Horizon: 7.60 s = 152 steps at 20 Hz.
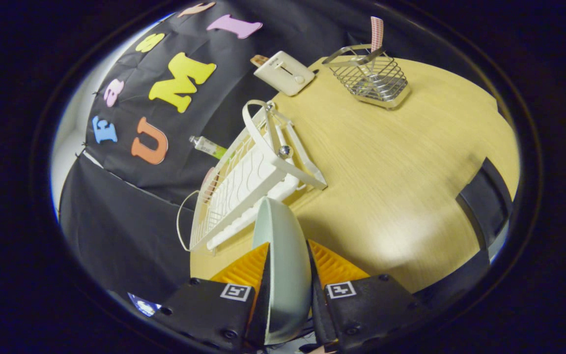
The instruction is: Take the plate from the dish rack, then take the spoon from the basket and place it into the plate.
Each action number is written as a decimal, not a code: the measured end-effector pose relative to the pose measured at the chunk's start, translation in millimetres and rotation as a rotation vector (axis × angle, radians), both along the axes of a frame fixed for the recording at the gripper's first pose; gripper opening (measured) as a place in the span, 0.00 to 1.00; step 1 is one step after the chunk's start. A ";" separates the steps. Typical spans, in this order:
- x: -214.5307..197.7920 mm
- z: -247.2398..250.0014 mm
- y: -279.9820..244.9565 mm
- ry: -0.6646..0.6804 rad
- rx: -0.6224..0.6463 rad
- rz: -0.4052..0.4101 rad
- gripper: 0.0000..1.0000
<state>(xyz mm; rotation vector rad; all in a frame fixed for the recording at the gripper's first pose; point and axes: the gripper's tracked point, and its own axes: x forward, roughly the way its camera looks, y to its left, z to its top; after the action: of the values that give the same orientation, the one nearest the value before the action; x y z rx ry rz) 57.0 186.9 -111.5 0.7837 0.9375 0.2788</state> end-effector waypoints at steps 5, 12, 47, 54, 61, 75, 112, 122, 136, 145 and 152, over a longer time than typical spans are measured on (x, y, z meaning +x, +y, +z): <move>4.0 -0.7 2.8 0.007 0.016 0.012 0.49; 11.9 15.0 -4.2 -0.095 -0.029 0.029 0.59; 162.7 46.2 -250.5 -0.674 -0.537 -0.126 0.45; 161.7 66.8 -234.5 -0.708 -0.523 -0.057 0.12; 140.2 111.8 -253.3 -0.772 -0.672 -0.117 0.09; 37.8 201.3 -90.2 -0.914 -0.590 0.108 0.09; 3.8 79.6 51.4 -0.615 -0.488 0.394 0.84; -3.8 140.7 -4.9 -0.866 -0.628 0.134 1.00; -80.8 150.0 -105.4 -1.004 -0.679 -0.160 1.00; -115.0 159.2 -146.6 -0.991 -0.708 -0.164 1.00; -118.5 153.1 -140.4 -0.986 -0.674 -0.169 1.00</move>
<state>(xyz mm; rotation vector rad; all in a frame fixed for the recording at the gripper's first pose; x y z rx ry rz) -61.4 46.5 41.6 0.0394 -0.0041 0.1487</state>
